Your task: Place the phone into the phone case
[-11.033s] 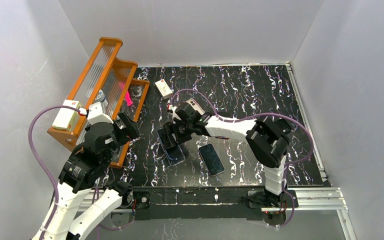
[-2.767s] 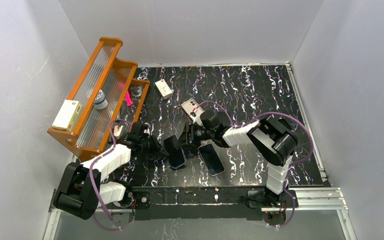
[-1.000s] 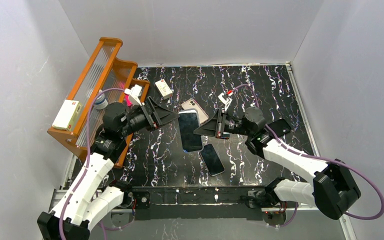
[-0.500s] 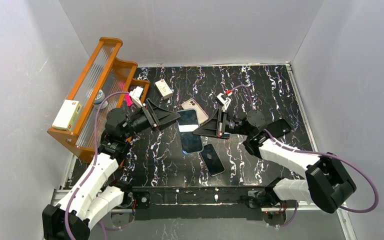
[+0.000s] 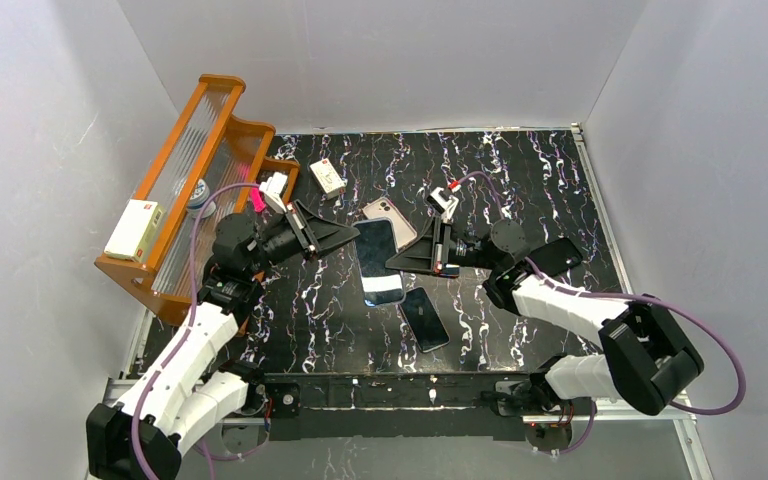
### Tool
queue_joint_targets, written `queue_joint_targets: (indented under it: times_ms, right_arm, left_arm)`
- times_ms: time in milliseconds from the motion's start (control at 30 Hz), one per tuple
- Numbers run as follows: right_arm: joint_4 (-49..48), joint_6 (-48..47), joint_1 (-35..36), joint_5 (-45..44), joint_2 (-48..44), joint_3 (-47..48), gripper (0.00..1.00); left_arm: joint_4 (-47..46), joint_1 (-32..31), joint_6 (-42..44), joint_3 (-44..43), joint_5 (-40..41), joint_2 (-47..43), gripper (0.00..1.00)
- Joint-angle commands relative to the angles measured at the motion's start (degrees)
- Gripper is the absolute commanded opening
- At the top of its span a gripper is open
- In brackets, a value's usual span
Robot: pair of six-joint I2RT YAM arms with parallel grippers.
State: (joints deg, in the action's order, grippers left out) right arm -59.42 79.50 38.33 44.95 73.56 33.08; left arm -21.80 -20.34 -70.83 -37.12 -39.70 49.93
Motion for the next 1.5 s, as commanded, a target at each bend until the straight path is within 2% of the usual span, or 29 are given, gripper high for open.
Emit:
queue_joint_targets:
  times_ms: [0, 67, 133, 200, 267, 333, 433, 533, 600, 667, 700, 867, 900, 933, 1033, 1100, 1133, 1200, 1233, 1333, 1400, 1467]
  right_arm:
    - [-2.7, -1.1, 0.3, 0.1, -0.1, 1.6, 0.01]
    - [-2.6, -1.2, 0.3, 0.0, 0.2, 1.6, 0.03]
    - [-4.1, -0.4, 0.3, 0.5, 0.9, 2.0, 0.1]
    - [-6.9, 1.2, 0.4, 1.3, 1.7, 2.5, 0.12]
    - [-10.3, 3.2, 0.6, 2.1, 3.1, 3.2, 0.02]
    - [-14.5, 5.6, 0.7, 2.7, 4.2, 3.6, 0.01]
    - [-21.2, 9.2, 0.8, 2.6, 5.4, 3.4, 0.01]
    - [-24.7, 11.3, 1.0, 2.7, 6.1, 3.6, 0.01]
    - [-25.5, 12.0, 1.1, 2.9, 6.4, 3.8, 0.01]
    - [-25.9, 12.4, 1.2, 2.8, 6.4, 3.6, 0.01]
    - [-26.1, 12.4, 1.2, 2.6, 6.2, 3.4, 0.01]
    - [-25.6, 12.2, 1.2, 2.6, 5.8, 2.8, 0.01]
    - [-25.2, 11.9, 1.2, 2.6, 5.8, 2.7, 0.01]
    - [-24.4, 11.7, 1.3, 2.5, 5.7, 2.6, 0.02]
    - [-21.3, 9.8, 1.3, 2.0, 4.9, 2.6, 0.13]
    - [-18.5, 8.3, 1.3, 1.7, 4.2, 2.7, 0.16]
    - [-17.2, 7.6, 1.3, 1.7, 3.9, 2.9, 0.15]
    - [-14.7, 6.2, 1.3, 1.2, 3.4, 3.2, 0.03]
    - [-13.7, 5.8, 1.3, 0.5, 3.1, 3.1, 0.01]
    - [-13.2, 5.4, 1.3, -3.7, 2.3, 2.2, 0.01]
    - [-13.4, 5.5, 1.3, -7.1, 2.0, 1.8, 0.01]
    - [-13.7, 5.6, 1.3, -10.0, 1.9, 1.9, 0.01]
  left_arm:
    - [12.9, -0.2, 8.7, -4.5, 0.8, -0.1, 0.0]
    - [17.9, -0.2, 11.7, -6.6, 2.1, 0.3, 0.0]
    - [19.0, -0.3, 12.6, -7.6, 1.7, 0.4, 0.0]
    - [15.9, -0.3, 10.9, -7.4, 0.1, 0.1, 0.0]
    - [9.6, -0.2, 6.8, -6.1, -1.6, -0.6, 0.0]
    - [2.5, -0.3, 2.1, -4.6, -2.5, -1.7, 0.03]
    - [-2.9, -0.2, -2.1, -3.5, -2.1, -2.9, 0.32]
    - [-4.5, -0.2, -2.9, -3.1, -1.1, -3.4, 0.52]
    - [-6.4, -0.2, -4.0, -2.6, -0.7, -3.4, 0.59]
    - [-7.0, -0.2, -4.4, -2.4, -0.5, -3.2, 0.59]
    - [-7.0, -0.3, -4.5, -2.2, -0.5, -3.0, 0.57]
    - [-7.2, -0.2, -4.4, -1.4, -1.1, -2.1, 0.06]
    - [-6.5, -0.2, -4.1, -1.4, -1.1, -1.8, 0.0]
    - [-3.8, -0.3, -3.1, -1.8, -1.1, -1.5, 0.0]
    - [11.2, -0.2, 6.1, -6.2, 0.6, -0.5, 0.0]
    - [14.8, -0.2, 8.5, -6.9, 1.1, -0.6, 0.0]
    - [15.5, -0.2, 8.9, -7.1, 1.2, -0.7, 0.0]
    - [16.5, -0.3, 9.3, -7.4, 0.8, -0.3, 0.0]
    - [16.6, -0.2, 8.9, -7.5, 0.5, -0.3, 0.04]
    - [16.4, -0.3, 7.8, -7.6, 0.6, -0.7, 0.39]
    - [16.1, -0.3, 7.2, -7.6, 0.4, -1.2, 0.57]
    - [15.6, -0.3, 6.8, -7.3, 0.1, -1.4, 0.66]
